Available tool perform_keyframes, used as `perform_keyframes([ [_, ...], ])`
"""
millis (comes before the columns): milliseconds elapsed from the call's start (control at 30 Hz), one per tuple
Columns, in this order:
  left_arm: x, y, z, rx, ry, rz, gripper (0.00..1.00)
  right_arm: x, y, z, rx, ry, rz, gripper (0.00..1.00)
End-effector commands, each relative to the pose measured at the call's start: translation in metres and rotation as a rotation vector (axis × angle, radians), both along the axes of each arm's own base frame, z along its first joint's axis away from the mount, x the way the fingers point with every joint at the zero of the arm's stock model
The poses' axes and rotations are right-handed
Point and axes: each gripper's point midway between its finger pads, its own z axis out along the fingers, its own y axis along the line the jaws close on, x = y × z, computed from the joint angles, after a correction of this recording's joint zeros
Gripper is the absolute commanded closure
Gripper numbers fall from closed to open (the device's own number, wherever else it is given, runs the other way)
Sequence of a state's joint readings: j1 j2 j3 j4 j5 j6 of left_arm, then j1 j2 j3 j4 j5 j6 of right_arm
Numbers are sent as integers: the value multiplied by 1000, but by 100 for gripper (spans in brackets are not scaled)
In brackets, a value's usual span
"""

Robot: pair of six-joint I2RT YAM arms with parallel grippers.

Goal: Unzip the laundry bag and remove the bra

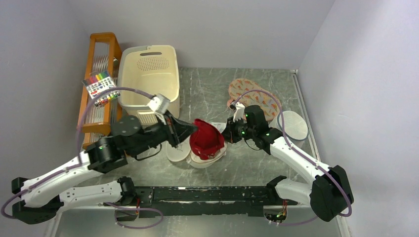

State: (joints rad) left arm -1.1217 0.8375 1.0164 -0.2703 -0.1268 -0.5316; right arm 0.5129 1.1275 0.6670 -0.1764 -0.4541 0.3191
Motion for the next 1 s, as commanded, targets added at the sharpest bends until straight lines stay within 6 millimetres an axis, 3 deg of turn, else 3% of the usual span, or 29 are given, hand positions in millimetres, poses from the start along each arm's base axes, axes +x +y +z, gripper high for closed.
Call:
perform_keyframes([
  [0, -10, 18, 84, -157, -165, -24, 93, 3, 1, 2, 8, -14, -9, 100],
  [67, -10, 24, 101, -150, -189, -15, 93, 3, 2, 2, 11, -12, -5, 100],
  [133, -5, 29, 105, -115, -190, 19, 93, 3, 3, 1, 14, -8, -3, 100],
  [400, 40, 64, 95, 34, -138, 335, 93, 3, 3, 3, 14, -11, -4, 100],
  [533, 61, 82, 100, 76, -140, 498, 93, 2, 4, 3, 18, -8, -1, 100],
  [800, 95, 75, 139, 183, -297, 626, 93, 2, 6, 8, 33, -8, 0, 100],
  [967, 134, 71, 165, 247, -396, 660, 93, 2, 6, 11, 40, -10, -3, 100],
])
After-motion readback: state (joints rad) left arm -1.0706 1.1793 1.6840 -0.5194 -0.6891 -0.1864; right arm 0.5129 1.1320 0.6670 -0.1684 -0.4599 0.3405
